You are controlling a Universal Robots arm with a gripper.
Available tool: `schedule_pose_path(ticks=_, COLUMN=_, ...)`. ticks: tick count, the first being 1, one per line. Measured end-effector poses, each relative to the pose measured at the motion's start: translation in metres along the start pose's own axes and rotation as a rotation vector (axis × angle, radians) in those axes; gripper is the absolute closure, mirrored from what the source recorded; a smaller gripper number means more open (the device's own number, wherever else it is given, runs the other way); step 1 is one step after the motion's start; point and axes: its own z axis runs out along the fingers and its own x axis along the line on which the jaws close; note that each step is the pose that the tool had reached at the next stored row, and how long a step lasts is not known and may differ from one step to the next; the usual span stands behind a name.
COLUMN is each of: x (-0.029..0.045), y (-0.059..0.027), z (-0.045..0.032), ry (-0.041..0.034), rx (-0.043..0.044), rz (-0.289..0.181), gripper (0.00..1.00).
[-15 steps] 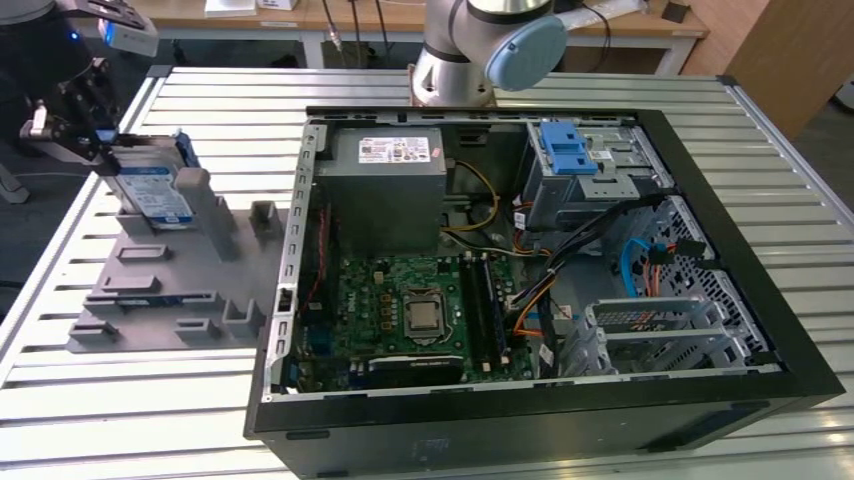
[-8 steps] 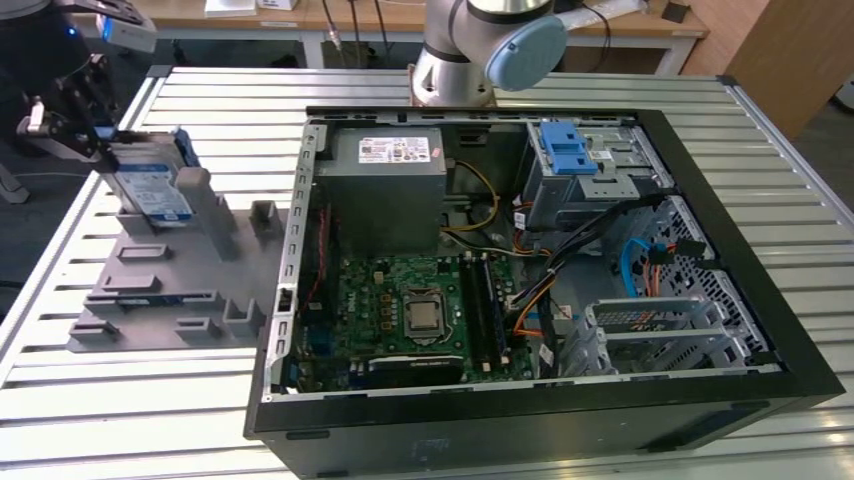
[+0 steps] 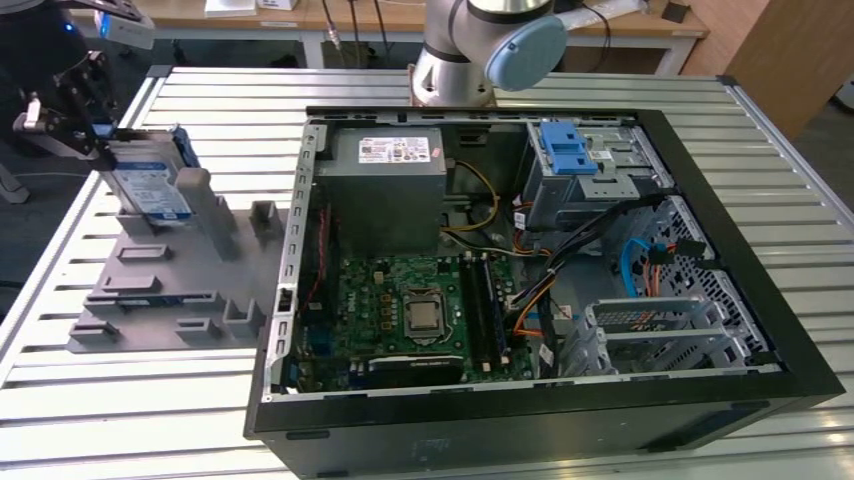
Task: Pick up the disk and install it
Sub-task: 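Pick up the disk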
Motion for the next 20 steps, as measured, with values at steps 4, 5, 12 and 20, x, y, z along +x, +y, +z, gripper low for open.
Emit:
schedule_pose_path(ticks=4, x=-0.0001, y=0.0001, z=-0.0043, ry=0.0000, rx=0.0002, rz=0.000, gripper=0.64)
schedule_pose_path(ticks=5, x=-0.0001, y=0.0002, z=-0.0055, ry=0.0000, rx=0.0001, rz=0.000, gripper=0.64)
schedule_pose_path(ticks=12, x=-0.0002, y=0.0004, z=-0.0142, ry=0.0000, rx=0.0004, rz=0.000, gripper=0.64)
schedule_pose_path(ticks=20, x=-0.0003, y=0.0007, z=-0.0221, ry=0.0000, rx=0.0005, rz=0.000, gripper=0.64)
